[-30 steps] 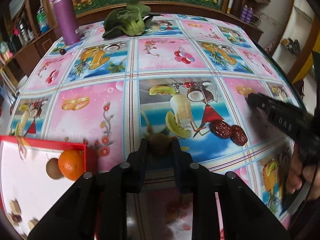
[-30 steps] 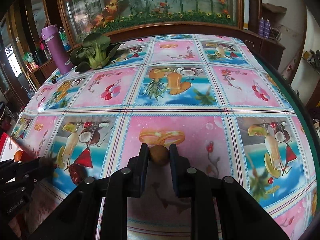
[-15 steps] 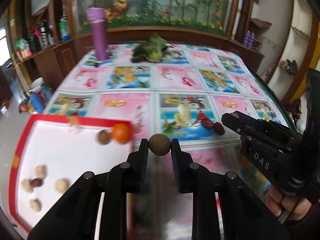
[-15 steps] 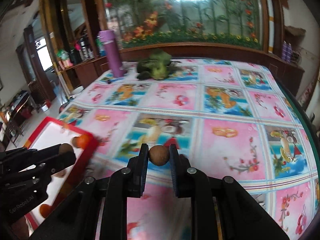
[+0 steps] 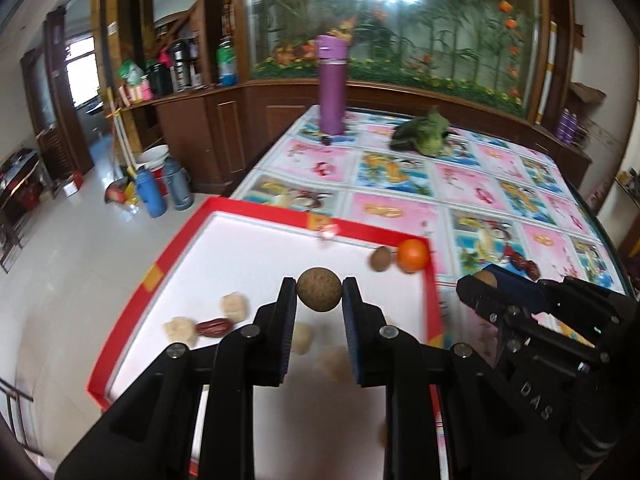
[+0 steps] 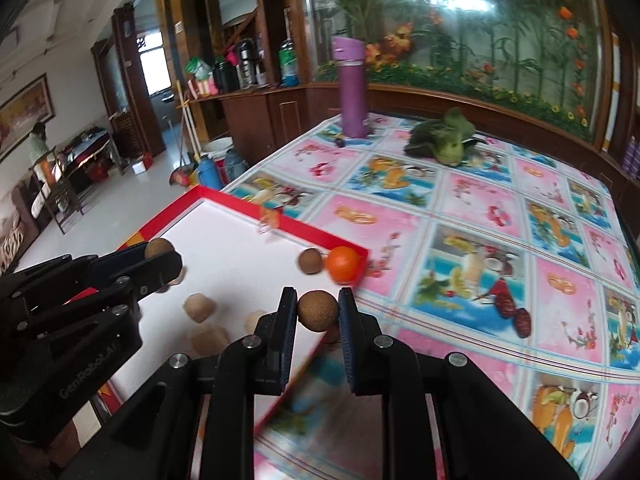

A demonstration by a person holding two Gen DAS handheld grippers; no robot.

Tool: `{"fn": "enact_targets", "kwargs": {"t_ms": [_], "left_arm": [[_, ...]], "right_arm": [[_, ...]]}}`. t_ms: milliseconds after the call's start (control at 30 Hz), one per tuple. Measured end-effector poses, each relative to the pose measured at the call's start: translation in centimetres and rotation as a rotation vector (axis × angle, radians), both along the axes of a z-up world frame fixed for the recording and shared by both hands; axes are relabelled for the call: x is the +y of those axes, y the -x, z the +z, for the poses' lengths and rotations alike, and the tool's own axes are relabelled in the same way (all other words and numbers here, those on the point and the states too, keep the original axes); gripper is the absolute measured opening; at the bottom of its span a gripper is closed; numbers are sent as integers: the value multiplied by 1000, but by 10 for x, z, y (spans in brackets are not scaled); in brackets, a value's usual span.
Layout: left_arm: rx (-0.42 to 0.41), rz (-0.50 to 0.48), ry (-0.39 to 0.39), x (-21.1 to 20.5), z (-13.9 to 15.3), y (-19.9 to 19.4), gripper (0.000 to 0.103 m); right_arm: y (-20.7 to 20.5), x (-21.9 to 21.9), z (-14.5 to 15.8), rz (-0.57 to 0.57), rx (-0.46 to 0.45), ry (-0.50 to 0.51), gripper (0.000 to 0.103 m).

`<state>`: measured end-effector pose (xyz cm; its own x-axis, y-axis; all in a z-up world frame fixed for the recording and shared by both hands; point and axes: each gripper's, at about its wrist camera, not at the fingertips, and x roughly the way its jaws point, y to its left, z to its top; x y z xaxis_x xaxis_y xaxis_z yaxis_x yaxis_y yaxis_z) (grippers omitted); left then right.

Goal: Organize fruits
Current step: 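Carry both brown round fruits over the tray with both tools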

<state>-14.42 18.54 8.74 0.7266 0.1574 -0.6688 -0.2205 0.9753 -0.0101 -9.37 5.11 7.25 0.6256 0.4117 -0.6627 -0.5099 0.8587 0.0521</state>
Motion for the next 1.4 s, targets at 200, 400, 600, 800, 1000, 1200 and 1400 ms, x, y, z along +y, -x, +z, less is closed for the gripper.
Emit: {"fn": "enact_targets", "kwargs": {"t_ms": [200,400,600,800,1000,1200,1400], "left_arm": [[0,45,15,25,-8,6,25],[25,73,36,45,-20,6,25],[41,95,53,60,-29,9,25],[47,97,60,67,-34,13,25],[54,81,70,68,-38,15,25],[57,74,80,70,-41,15,25],[73,32,91,66,-50,19,25]], "right_arm": [[3,38,-5,46,6,32,19],[1,63,-15,54,36,63,19],[1,71,-22,46,47,72,19],[-4,74,-25,24,53,79,19],[-6,81,-30,12,71,84,19],[-12,85,-35,-10,78,95,19],[-22,89,-41,-45,98,116,19]]}}
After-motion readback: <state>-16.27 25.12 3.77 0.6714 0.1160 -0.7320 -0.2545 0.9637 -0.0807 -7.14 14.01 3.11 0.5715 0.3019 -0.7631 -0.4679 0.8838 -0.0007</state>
